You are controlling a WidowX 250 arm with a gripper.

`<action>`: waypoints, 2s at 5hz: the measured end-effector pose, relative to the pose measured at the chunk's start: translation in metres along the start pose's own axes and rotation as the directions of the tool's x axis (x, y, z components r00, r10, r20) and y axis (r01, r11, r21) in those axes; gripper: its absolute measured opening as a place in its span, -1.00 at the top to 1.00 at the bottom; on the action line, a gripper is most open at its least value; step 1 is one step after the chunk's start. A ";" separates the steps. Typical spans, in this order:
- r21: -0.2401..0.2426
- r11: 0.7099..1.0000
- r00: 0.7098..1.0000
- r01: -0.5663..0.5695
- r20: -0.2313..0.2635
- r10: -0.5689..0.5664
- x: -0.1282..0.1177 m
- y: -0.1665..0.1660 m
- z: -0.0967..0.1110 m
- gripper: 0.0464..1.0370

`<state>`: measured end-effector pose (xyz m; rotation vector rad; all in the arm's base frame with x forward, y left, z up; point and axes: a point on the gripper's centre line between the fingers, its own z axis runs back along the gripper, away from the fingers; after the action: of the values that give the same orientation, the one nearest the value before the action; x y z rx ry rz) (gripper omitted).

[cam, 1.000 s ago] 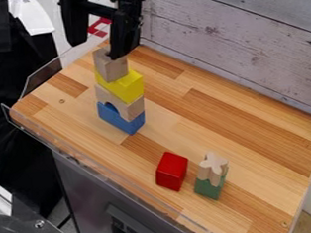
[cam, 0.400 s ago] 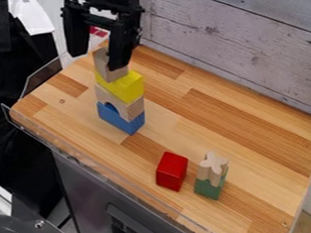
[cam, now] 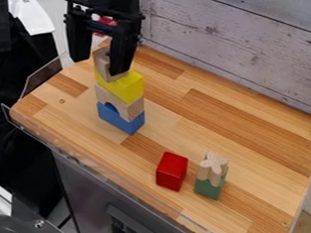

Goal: Pick up the white cube with hole and put it on the top of red cube

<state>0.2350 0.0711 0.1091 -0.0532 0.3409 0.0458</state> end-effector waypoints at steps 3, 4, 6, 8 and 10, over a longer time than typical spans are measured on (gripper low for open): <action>-0.011 1.000 1.000 -0.004 0.023 0.004 0.005 -0.001 -0.001 -0.05; -0.002 1.000 0.998 -0.005 0.065 0.005 -0.005 -0.009 0.009 -0.05; 0.033 0.999 0.990 0.007 0.139 -0.012 -0.052 -0.054 0.026 -0.05; -0.035 0.999 0.997 -0.028 0.074 0.031 -0.073 -0.076 -0.010 -0.05; -0.071 0.993 0.995 -0.095 0.017 0.096 -0.039 -0.096 -0.055 -0.05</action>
<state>0.1855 -0.0292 0.0747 -0.1059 0.3212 0.1532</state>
